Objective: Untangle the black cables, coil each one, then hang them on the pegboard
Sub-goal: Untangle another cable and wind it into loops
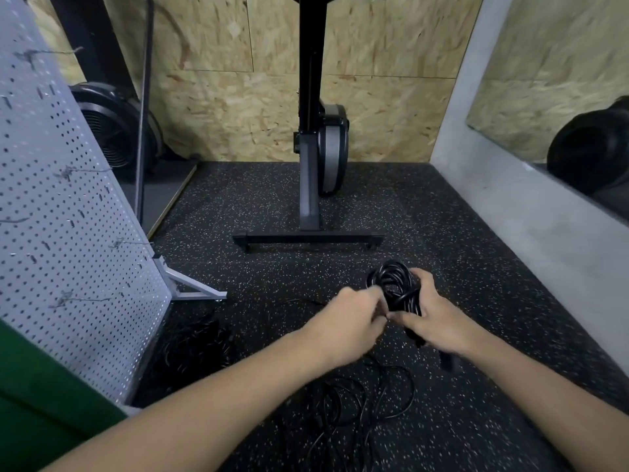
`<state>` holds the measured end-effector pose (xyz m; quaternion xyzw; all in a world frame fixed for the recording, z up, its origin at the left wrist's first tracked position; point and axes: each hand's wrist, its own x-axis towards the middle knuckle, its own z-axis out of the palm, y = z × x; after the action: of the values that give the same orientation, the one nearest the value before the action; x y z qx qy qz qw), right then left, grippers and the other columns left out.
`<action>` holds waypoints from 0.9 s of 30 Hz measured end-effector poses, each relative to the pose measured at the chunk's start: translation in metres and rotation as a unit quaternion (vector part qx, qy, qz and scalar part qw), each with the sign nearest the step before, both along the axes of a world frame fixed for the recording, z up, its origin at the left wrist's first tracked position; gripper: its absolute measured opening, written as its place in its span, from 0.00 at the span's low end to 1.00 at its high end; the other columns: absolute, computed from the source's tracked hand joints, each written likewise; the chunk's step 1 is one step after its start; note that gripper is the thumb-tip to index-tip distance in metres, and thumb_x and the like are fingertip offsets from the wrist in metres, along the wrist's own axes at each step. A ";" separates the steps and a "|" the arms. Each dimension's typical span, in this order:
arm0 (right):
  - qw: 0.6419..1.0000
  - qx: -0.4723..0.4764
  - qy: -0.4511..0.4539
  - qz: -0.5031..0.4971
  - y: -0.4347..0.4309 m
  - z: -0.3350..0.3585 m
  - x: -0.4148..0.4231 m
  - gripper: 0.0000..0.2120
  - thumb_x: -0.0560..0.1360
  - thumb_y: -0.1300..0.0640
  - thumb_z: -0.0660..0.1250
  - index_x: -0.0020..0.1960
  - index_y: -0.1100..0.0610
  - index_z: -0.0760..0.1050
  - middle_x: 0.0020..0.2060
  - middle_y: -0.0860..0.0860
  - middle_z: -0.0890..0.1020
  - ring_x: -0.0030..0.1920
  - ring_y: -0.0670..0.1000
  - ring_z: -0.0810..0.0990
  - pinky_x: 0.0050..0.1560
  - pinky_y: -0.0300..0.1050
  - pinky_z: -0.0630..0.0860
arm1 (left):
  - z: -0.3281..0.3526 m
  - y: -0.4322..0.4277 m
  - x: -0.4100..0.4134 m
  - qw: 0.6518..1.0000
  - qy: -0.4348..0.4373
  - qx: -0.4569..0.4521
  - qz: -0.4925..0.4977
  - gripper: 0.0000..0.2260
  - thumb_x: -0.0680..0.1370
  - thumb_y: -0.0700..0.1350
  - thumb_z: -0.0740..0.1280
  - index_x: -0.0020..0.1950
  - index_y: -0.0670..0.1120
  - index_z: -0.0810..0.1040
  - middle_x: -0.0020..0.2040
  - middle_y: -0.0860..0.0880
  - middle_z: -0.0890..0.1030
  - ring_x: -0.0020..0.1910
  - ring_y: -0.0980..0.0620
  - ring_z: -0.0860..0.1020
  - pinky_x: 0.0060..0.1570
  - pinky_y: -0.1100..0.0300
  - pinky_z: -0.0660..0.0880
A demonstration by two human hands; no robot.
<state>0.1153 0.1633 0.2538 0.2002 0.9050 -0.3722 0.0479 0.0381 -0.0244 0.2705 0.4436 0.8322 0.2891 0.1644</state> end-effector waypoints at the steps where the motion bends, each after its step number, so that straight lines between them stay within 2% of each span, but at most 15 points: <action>1: 1.000 -0.005 -0.005 0.008 0.001 0.000 0.001 0.44 0.79 0.46 0.71 0.80 0.47 0.42 0.63 0.52 0.79 0.56 0.52 0.81 0.56 0.48 0.76 | 0.006 -0.003 -0.003 1.000 0.005 0.029 -0.009 0.04 0.83 0.45 0.68 0.57 0.49 0.80 0.51 0.50 0.82 0.46 0.52 0.81 0.50 0.52 0.81; 3: 0.999 -0.012 -0.005 0.032 0.002 0.001 0.002 0.46 0.79 0.47 0.71 0.81 0.46 0.40 0.58 0.49 0.80 0.51 0.47 0.81 0.52 0.45 0.75 | 0.016 -0.009 -0.009 0.997 -0.014 0.059 -0.039 0.03 0.81 0.46 0.72 0.54 0.49 0.81 0.47 0.53 0.85 0.46 0.57 0.84 0.52 0.54 0.82; 4: 0.999 -0.014 -0.006 0.043 0.001 0.003 0.002 0.47 0.80 0.47 0.71 0.81 0.46 0.38 0.59 0.47 0.80 0.52 0.47 0.81 0.53 0.44 0.74 | 0.020 -0.012 -0.013 0.995 -0.047 0.072 -0.047 0.04 0.81 0.45 0.73 0.54 0.47 0.81 0.46 0.52 0.86 0.44 0.58 0.85 0.51 0.55 0.83; 6: 0.998 -0.010 -0.011 0.065 -0.001 0.006 0.002 0.49 0.80 0.47 0.71 0.82 0.44 0.35 0.64 0.48 0.78 0.59 0.48 0.80 0.62 0.47 0.73 | 0.025 -0.017 -0.022 0.989 -0.100 0.100 -0.042 0.04 0.81 0.44 0.73 0.53 0.44 0.82 0.44 0.50 0.87 0.42 0.57 0.86 0.50 0.55 0.84; 7: 0.997 0.003 -0.009 0.077 -0.003 0.007 0.002 0.49 0.80 0.47 0.71 0.81 0.42 0.35 0.66 0.48 0.78 0.60 0.49 0.80 0.65 0.47 0.73 | 0.025 -0.018 -0.027 0.989 -0.093 0.109 -0.037 0.05 0.80 0.45 0.74 0.52 0.45 0.83 0.43 0.51 0.87 0.42 0.57 0.86 0.49 0.57 0.83; 9: 0.994 0.031 0.005 0.103 -0.006 0.007 0.004 0.47 0.80 0.48 0.71 0.81 0.40 0.37 0.65 0.49 0.80 0.57 0.48 0.82 0.62 0.45 0.76 | 0.020 -0.018 -0.034 0.992 -0.010 0.117 -0.034 0.06 0.79 0.49 0.76 0.49 0.48 0.84 0.42 0.55 0.85 0.41 0.59 0.83 0.46 0.61 0.79; 11: 0.992 0.043 0.018 0.115 -0.011 0.007 0.005 0.43 0.81 0.50 0.71 0.80 0.38 0.42 0.58 0.49 0.82 0.51 0.47 0.83 0.55 0.42 0.79 | 0.012 -0.016 -0.033 0.990 0.061 0.128 -0.023 0.07 0.78 0.52 0.76 0.53 0.51 0.86 0.48 0.57 0.80 0.47 0.58 0.79 0.50 0.62 0.76; 13: 0.992 0.052 0.038 0.111 -0.013 0.007 0.004 0.40 0.81 0.50 0.71 0.80 0.40 0.46 0.58 0.49 0.81 0.52 0.46 0.82 0.54 0.41 0.78 | 0.007 -0.013 -0.032 0.987 0.073 0.141 0.000 0.10 0.77 0.51 0.77 0.57 0.52 0.86 0.56 0.58 0.74 0.55 0.60 0.75 0.59 0.65 0.73; 16: 0.991 0.055 0.062 0.105 -0.016 0.008 0.004 0.38 0.81 0.51 0.71 0.80 0.42 0.49 0.57 0.46 0.80 0.50 0.43 0.80 0.48 0.35 0.74 | 0.008 -0.012 -0.034 0.988 0.077 0.131 -0.002 0.11 0.76 0.48 0.78 0.58 0.51 0.86 0.64 0.58 0.73 0.63 0.61 0.73 0.66 0.66 0.68; 18: 0.991 0.060 0.065 0.101 -0.018 0.006 0.004 0.39 0.80 0.50 0.71 0.80 0.42 0.48 0.61 0.48 0.79 0.54 0.44 0.80 0.55 0.39 0.76 | 0.007 -0.012 -0.035 0.989 0.082 0.123 -0.003 0.11 0.75 0.48 0.79 0.57 0.51 0.87 0.64 0.57 0.73 0.62 0.59 0.74 0.67 0.61 0.70; 20: 0.992 0.067 0.064 0.088 -0.018 0.003 0.003 0.39 0.80 0.49 0.71 0.80 0.41 0.48 0.64 0.50 0.78 0.58 0.48 0.79 0.59 0.47 0.77 | 0.006 -0.012 -0.034 0.986 0.097 0.138 0.000 0.11 0.74 0.49 0.80 0.55 0.50 0.88 0.63 0.56 0.73 0.61 0.58 0.73 0.66 0.58 0.73; 22: 0.994 0.063 0.060 0.072 -0.018 0.004 0.002 0.38 0.81 0.49 0.70 0.80 0.43 0.48 0.61 0.50 0.79 0.54 0.47 0.80 0.51 0.42 0.76 | 0.006 -0.010 -0.031 0.974 0.166 0.155 -0.013 0.11 0.74 0.50 0.79 0.55 0.48 0.87 0.65 0.53 0.71 0.63 0.55 0.72 0.65 0.62 0.71; 24: 0.995 0.062 0.044 0.056 -0.016 0.006 -0.001 0.36 0.81 0.49 0.70 0.79 0.46 0.49 0.57 0.50 0.81 0.48 0.45 0.80 0.43 0.37 0.74 | 0.009 -0.009 -0.024 0.961 0.229 0.147 -0.056 0.12 0.77 0.50 0.75 0.57 0.45 0.84 0.64 0.51 0.75 0.63 0.52 0.74 0.63 0.63 0.72; 27: 0.995 0.078 0.016 0.055 -0.012 0.006 -0.001 0.37 0.81 0.51 0.70 0.79 0.48 0.48 0.51 0.50 0.82 0.44 0.45 0.81 0.39 0.36 0.74 | 0.012 -0.007 -0.009 0.970 0.194 0.089 -0.113 0.13 0.83 0.51 0.63 0.61 0.43 0.76 0.55 0.49 0.81 0.51 0.50 0.81 0.51 0.51 0.79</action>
<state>0.1143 0.1514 0.2600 0.1467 0.9416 -0.3007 0.0381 0.0288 -0.0317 0.2820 0.5951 0.7638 0.2500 -0.0085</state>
